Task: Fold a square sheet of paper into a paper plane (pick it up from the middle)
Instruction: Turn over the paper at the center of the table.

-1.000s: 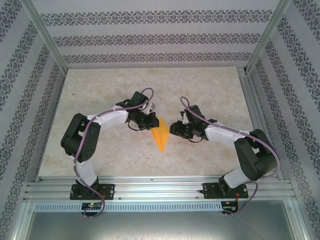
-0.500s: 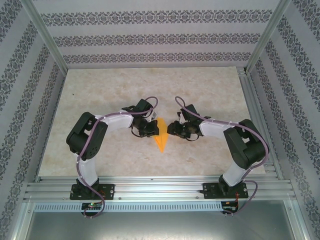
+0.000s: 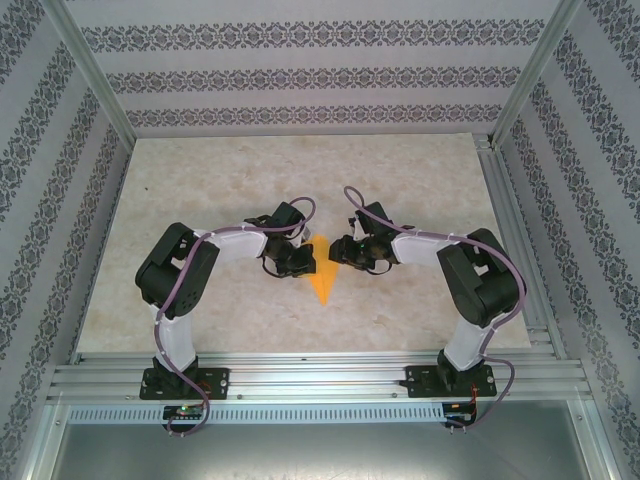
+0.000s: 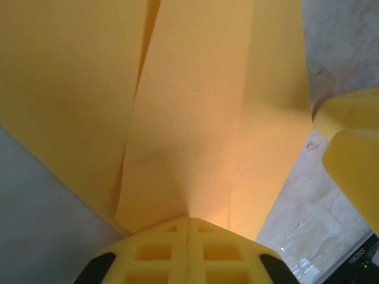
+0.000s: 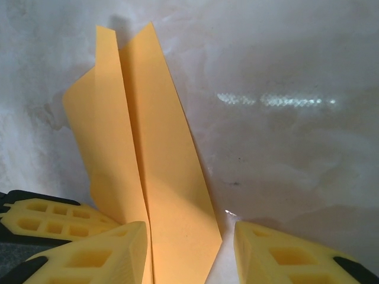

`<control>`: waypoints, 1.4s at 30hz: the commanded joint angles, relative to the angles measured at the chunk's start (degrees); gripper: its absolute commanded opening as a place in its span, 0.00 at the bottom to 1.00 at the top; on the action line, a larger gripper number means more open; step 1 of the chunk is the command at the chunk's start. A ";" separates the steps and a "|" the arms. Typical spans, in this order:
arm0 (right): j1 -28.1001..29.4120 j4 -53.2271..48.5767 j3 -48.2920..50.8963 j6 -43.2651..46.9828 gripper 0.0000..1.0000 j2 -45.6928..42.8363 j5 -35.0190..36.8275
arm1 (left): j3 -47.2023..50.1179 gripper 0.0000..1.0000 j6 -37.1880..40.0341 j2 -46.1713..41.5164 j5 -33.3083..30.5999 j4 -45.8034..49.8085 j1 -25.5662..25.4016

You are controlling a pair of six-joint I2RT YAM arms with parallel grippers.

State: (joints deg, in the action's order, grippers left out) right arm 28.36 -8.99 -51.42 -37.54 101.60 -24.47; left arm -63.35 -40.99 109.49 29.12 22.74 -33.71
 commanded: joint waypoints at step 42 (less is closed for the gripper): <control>2.93 11.46 3.83 -3.62 0.03 0.44 -6.74 | 3.94 0.01 -4.00 -6.69 -0.08 -4.45 0.40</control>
State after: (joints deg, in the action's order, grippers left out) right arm 30.76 4.03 -47.07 -42.33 103.77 -31.68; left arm -59.75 -44.10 106.59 29.50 18.87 -33.50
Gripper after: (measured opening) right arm 0.048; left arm 0.066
